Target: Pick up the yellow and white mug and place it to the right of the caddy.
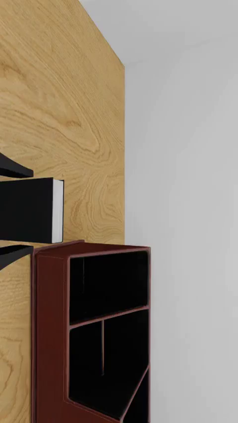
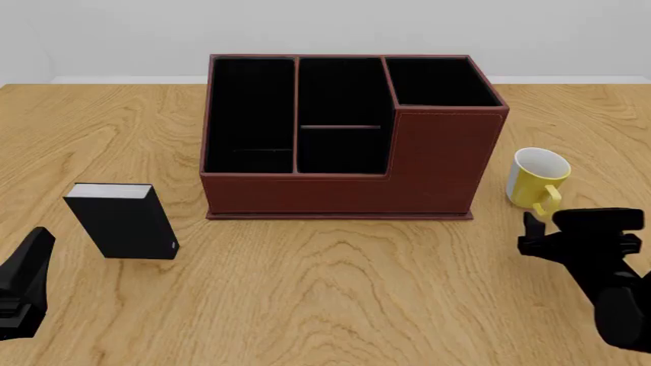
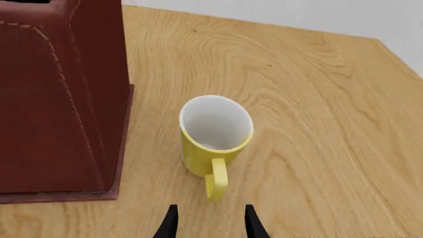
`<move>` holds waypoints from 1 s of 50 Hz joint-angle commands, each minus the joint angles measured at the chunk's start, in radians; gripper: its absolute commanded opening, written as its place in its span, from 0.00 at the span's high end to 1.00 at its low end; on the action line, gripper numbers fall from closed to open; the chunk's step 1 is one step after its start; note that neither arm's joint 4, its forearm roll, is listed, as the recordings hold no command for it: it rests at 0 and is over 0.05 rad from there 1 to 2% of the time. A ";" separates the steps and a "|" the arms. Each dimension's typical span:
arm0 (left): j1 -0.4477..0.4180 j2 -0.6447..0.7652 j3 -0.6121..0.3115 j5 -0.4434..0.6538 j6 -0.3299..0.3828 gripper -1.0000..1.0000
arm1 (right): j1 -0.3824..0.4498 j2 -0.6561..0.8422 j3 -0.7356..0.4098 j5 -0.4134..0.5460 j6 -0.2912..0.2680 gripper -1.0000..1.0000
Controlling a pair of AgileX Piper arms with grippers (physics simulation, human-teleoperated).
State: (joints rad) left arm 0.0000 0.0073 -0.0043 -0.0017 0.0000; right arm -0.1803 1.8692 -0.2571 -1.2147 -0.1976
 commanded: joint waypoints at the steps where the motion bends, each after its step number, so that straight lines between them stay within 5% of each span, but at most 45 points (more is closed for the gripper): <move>1: 0.000 0.000 0.000 0.000 0.000 0.00 | 0.003 -0.059 0.038 0.006 0.004 0.00; 50: 0.000 0.000 0.000 0.000 0.000 0.00 | 0.023 -0.242 0.210 -0.002 0.007 0.00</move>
State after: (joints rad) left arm 0.0000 0.0073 -0.0043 -0.0017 0.0000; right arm -0.1654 1.6781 -0.0894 -1.2166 -0.1909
